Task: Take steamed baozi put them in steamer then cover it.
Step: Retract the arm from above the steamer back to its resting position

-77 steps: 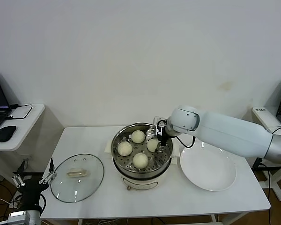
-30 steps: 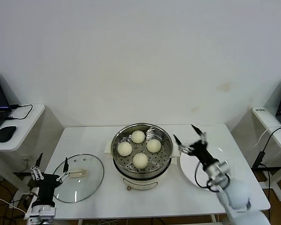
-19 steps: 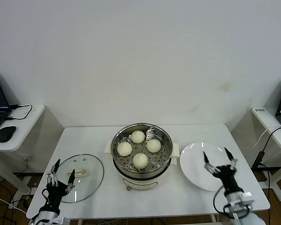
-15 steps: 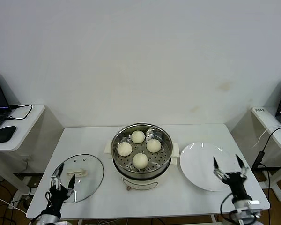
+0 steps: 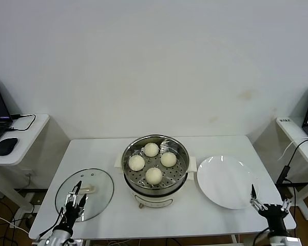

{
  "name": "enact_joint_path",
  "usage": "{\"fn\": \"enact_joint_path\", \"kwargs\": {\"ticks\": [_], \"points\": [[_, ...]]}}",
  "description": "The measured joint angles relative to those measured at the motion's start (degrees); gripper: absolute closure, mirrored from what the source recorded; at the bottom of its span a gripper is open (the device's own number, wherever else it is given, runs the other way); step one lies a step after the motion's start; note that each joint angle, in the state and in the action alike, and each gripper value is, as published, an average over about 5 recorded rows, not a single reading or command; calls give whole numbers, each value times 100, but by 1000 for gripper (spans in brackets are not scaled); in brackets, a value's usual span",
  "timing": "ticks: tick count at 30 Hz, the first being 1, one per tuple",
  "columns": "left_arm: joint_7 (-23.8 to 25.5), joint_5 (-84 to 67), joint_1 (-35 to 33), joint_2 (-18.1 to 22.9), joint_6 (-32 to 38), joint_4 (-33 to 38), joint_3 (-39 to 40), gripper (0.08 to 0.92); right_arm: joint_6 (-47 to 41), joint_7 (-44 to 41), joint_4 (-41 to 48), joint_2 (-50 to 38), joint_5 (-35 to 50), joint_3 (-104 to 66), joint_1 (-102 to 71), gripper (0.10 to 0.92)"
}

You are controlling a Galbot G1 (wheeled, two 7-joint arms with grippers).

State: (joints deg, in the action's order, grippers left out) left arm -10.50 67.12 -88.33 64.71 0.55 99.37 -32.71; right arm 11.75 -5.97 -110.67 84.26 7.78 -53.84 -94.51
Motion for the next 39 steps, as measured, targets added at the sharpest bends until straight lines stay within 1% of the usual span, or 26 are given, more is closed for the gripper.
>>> {"fn": "enact_joint_path", "kwargs": {"ticks": [15, 25, 28, 35, 39], "points": [[102, 111, 1139, -115, -27, -1053, 315, 177, 90, 2, 31, 209, -96, -223, -181, 203], [110, 32, 1577, -109, -25, -1525, 400, 184, 104, -14, 75, 234, -128, -234, -186, 203], [109, -12, 1644, -103, -17, -1636, 408, 240, 110, -17, 81, 239, -140, -226, -190, 203], [107, -103, 1734, -89, 0, -1819, 417, 446, 135, -18, 87, 254, -165, -196, -205, 203], [97, -156, 1755, -83, 18, -1903, 416, 550, 143, -19, 87, 253, -168, -179, -208, 203]]}}
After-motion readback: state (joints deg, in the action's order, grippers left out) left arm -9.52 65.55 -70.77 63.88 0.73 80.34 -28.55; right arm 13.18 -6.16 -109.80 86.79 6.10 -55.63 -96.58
